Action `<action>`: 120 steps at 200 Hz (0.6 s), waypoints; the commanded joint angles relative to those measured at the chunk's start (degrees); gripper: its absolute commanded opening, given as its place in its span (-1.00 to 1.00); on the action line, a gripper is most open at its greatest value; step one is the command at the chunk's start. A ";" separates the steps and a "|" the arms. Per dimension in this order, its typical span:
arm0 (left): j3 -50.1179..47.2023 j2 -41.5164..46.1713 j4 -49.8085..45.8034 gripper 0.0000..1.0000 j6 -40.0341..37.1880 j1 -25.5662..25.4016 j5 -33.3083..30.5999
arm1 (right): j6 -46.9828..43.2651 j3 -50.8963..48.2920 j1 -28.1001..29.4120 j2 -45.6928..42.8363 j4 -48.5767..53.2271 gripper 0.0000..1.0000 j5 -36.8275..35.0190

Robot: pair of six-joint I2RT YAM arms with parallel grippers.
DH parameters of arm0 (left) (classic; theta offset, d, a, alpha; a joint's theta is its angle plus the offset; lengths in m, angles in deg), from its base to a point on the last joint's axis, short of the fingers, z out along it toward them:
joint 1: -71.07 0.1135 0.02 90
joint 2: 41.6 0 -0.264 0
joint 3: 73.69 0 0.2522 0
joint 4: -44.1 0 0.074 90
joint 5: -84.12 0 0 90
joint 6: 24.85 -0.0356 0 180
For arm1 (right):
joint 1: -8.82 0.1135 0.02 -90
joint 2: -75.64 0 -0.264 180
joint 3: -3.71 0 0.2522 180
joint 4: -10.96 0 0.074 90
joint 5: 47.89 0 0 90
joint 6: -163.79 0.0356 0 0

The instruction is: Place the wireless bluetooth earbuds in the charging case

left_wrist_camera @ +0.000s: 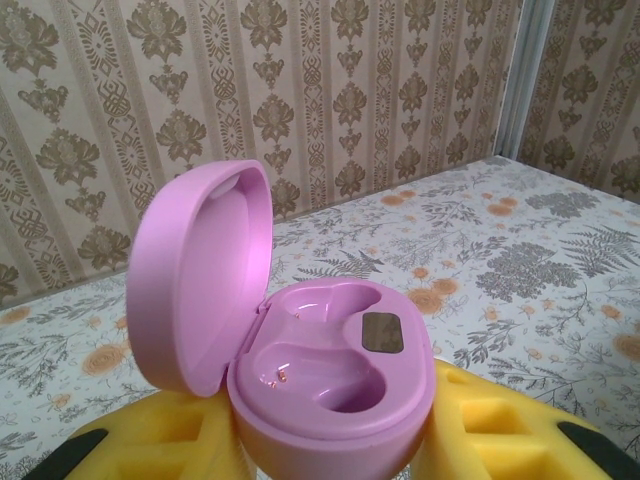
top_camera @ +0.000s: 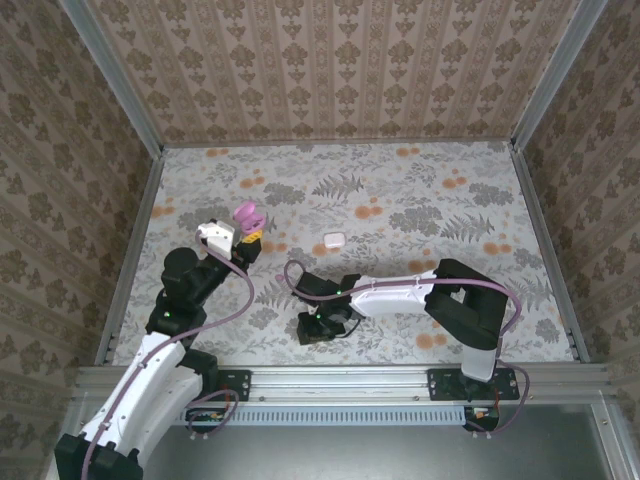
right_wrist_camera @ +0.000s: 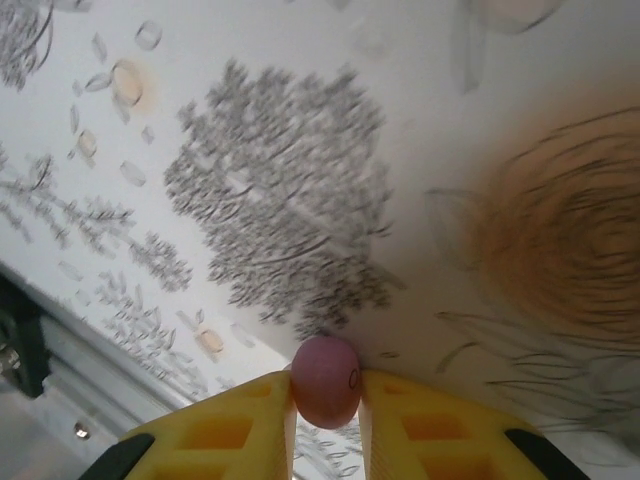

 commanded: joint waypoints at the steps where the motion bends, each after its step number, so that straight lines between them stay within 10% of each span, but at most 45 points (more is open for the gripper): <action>1: -0.23 0.57 0.50 -0.25 0.45 0.20 1.04 | -0.72 -0.20 -1.97 -2.73 3.50 -0.50 -6.22; 120: -0.23 0.66 0.42 -0.25 0.28 0.17 0.97 | -1.10 2.28 -5.17 1.52 4.78 -0.39 -5.78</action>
